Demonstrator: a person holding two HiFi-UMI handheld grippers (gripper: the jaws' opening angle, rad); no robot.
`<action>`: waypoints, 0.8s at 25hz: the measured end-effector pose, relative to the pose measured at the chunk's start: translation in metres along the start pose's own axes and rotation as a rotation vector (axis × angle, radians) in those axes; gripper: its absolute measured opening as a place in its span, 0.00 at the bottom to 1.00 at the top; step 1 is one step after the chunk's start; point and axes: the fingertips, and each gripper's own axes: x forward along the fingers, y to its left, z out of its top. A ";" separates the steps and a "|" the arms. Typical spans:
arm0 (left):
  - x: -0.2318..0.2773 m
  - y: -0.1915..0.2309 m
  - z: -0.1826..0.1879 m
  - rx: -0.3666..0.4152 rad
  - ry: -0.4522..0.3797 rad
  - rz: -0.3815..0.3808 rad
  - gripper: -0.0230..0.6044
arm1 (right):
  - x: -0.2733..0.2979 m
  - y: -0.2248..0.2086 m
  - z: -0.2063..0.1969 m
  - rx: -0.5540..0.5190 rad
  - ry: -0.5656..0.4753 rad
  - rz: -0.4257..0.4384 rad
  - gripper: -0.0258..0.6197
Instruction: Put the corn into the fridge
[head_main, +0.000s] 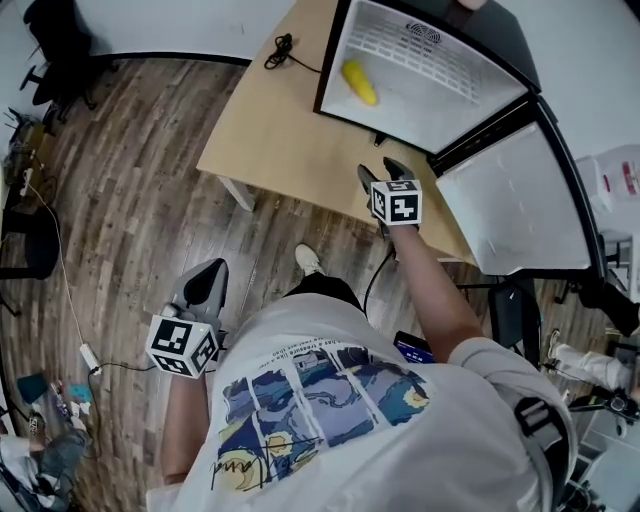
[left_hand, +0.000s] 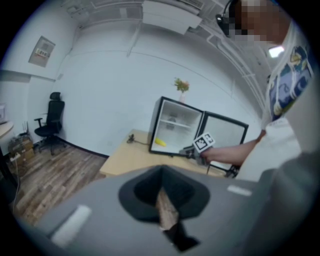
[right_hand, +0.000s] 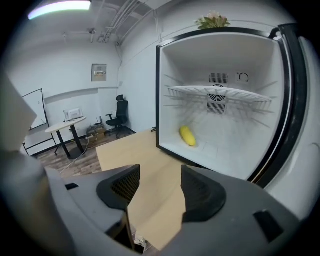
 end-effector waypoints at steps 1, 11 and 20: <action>-0.005 -0.001 -0.003 -0.003 -0.004 0.001 0.05 | -0.008 0.007 -0.004 -0.002 -0.003 0.007 0.44; -0.050 -0.019 -0.055 -0.027 0.016 -0.007 0.05 | -0.094 0.088 -0.050 -0.097 -0.001 0.143 0.27; -0.058 -0.041 -0.066 -0.012 0.009 -0.059 0.05 | -0.151 0.137 -0.073 -0.112 -0.004 0.205 0.12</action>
